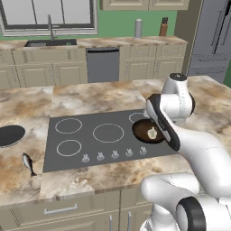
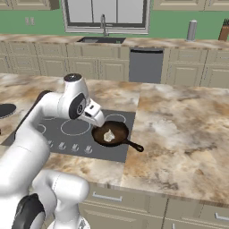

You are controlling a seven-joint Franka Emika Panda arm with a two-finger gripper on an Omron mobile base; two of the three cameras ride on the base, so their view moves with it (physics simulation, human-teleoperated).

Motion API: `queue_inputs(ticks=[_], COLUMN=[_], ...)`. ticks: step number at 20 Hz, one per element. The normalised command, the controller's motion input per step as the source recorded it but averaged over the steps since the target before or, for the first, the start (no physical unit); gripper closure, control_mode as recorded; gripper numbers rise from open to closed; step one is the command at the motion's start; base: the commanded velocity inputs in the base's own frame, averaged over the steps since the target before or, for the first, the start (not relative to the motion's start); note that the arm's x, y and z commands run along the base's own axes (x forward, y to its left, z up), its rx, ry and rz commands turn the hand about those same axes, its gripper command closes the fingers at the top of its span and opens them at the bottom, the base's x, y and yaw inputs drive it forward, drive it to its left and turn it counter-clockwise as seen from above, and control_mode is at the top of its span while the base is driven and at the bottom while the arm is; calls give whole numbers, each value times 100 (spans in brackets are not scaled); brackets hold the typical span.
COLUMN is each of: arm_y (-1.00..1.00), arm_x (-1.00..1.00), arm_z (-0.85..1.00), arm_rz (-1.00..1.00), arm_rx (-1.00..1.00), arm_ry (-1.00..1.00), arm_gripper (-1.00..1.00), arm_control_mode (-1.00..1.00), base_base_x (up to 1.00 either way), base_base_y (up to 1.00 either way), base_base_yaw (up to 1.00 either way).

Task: Place both pans onto different burners. Then place the garlic and the fish on different pans.

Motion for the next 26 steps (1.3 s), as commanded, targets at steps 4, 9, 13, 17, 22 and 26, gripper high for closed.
queue_inputs(ticks=[4,9,13,17,22,26], arm_y=[1,4,18,16,3,0], arm_x=[-44,-36,-23,-26,-28,-35], arm_z=[28,14,12,8,4,0], arm_rz=[9,11,7,6,2,4], arm_rx=[-9,-8,-11,-11,-1,4], arm_ry=[0,-1,-2,-4,-3,-5], arm_gripper=[-100,-100,-100,-100,-100,-100], arm_control_mode=[-100,-100,-100,-100,-100,-100], base_base_x=[0,0,0,0,0,0], base_base_y=[0,0,0,0,0,0], base_base_yaw=[0,0,0,0,0,0])
